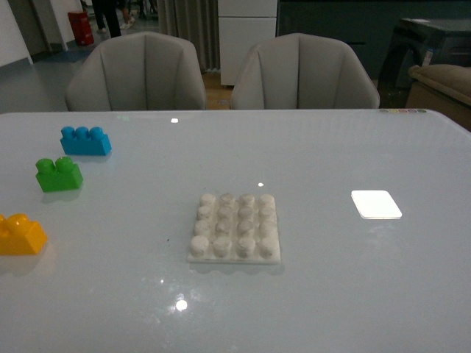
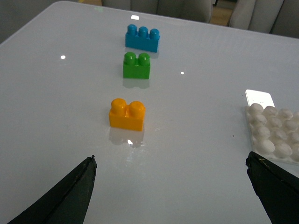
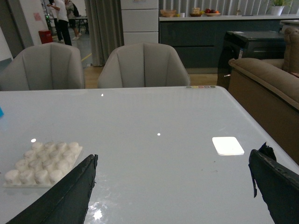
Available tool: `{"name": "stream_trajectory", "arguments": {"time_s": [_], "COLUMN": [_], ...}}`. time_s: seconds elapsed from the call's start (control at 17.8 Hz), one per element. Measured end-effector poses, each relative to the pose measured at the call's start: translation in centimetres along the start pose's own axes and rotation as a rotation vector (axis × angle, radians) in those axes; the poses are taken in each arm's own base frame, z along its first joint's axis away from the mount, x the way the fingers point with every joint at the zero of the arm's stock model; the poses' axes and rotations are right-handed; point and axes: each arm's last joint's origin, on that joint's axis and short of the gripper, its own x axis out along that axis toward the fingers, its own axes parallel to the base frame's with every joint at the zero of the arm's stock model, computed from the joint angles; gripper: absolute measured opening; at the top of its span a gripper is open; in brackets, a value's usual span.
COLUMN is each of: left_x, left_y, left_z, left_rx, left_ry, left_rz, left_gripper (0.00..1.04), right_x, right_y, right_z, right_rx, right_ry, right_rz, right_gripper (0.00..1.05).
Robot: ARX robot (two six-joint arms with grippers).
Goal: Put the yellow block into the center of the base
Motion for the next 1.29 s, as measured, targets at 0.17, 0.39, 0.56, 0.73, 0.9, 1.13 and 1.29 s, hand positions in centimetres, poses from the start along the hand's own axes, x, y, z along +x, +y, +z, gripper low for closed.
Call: {"name": "stream_trajectory", "arguments": {"time_s": [0.17, 0.39, 0.56, 0.73, 0.9, 1.13, 1.29], "left_x": [8.3, 17.7, 21.3, 22.2, 22.4, 23.2, 23.4], "left_y": [0.8, 2.0, 3.4, 4.8, 5.2, 6.1, 5.9], "left_z": [4.0, 4.2, 5.6, 4.9, 4.4, 1.0, 0.5], "left_rx": [0.102, 0.183, 0.186, 0.173, 0.142, 0.120, 0.116], "left_ry": [0.029, 0.278, 0.363, 0.432, 0.443, 0.413, 0.419], "left_rz": [-0.020, 0.025, 0.020, 0.018, -0.065, -0.068, -0.071], "left_gripper": [0.98, 0.98, 0.98, 0.98, 0.98, 0.98, 0.98], "right_x": [0.0, 0.0, 0.0, 0.0, 0.0, 0.0, 0.0], "right_y": [0.0, 0.0, 0.0, 0.0, 0.0, 0.0, 0.0], "right_z": [0.0, 0.0, 0.0, 0.0, 0.0, 0.0, 0.0], "right_rx": [0.000, 0.000, 0.000, 0.000, 0.000, 0.000, 0.000], "right_ry": [0.000, 0.000, 0.000, 0.000, 0.000, 0.000, 0.000], "right_rz": [0.000, 0.000, 0.000, 0.000, 0.000, 0.000, 0.000], "right_gripper": [0.98, 0.98, 0.98, 0.98, 0.98, 0.98, 0.98]}}
